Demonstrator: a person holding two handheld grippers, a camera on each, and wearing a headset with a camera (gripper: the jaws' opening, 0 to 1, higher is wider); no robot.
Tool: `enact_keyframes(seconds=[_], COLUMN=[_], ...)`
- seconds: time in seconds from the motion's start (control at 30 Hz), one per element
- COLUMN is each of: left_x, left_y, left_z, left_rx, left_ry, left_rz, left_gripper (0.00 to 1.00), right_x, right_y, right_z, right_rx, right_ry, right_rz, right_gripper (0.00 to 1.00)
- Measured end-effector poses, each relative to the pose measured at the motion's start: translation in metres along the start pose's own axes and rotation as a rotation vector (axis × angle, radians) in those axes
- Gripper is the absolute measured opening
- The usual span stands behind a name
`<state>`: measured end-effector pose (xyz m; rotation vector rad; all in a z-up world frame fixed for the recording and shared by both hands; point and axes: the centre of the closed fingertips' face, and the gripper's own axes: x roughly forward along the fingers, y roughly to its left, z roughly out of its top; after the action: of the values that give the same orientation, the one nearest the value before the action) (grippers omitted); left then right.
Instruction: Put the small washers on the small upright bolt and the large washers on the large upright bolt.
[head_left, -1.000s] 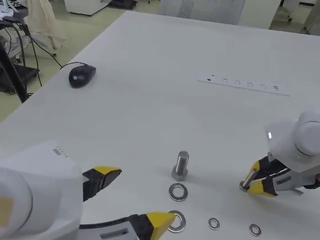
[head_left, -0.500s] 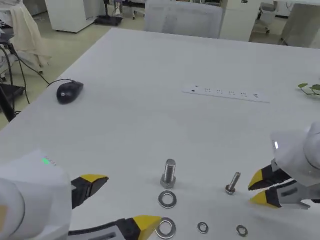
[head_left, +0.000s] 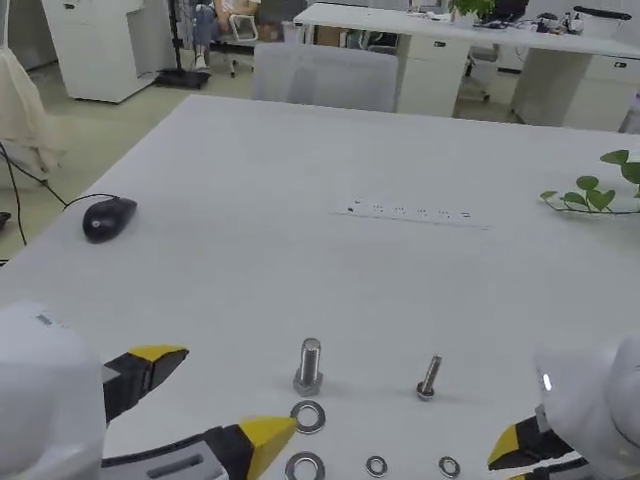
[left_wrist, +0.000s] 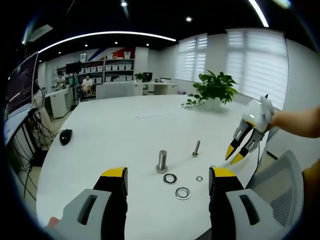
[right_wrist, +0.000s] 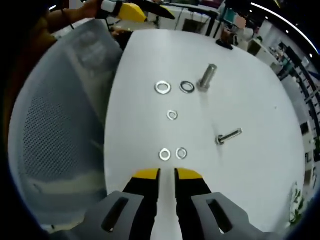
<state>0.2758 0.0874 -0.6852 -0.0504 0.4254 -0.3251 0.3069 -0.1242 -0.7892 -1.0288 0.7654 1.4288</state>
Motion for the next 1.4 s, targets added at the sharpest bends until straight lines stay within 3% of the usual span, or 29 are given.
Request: enact_keyframes(seconds=[0.1,0.27,0.47,0.83,1.4], left_x=[-0.006,-0.010,-0.014,-0.011,0.009], left_y=[0.009,0.009,0.008,0.012,-0.006], left_z=[-0.002,-0.002,-0.003,-0.005,-0.005], left_rx=[-0.033,-0.038,-0.051,-0.066,-0.034], left_ry=[-0.009,-0.017,-0.027,-0.020,0.014], left_rz=[0.042,0.054,0.056,0.064,0.002], left_gripper=[0.65,0.66,0.66,0.66,0.66], right_x=[0.001,0.010,0.016,0.031,0.042], right_y=[0.006,0.012,0.004,-0.002,-0.003], right_z=[0.003,0.008,0.009,0.002,0.004], right_rx=[-0.001,-0.003,-0.005,0.024,0.016], right_ry=[0.001,0.008,0.030,0.064,0.072], right_rz=[0.003,0.019,0.014,0.053,0.093], right_gripper=[0.12,0.13,0.13,0.15,0.17])
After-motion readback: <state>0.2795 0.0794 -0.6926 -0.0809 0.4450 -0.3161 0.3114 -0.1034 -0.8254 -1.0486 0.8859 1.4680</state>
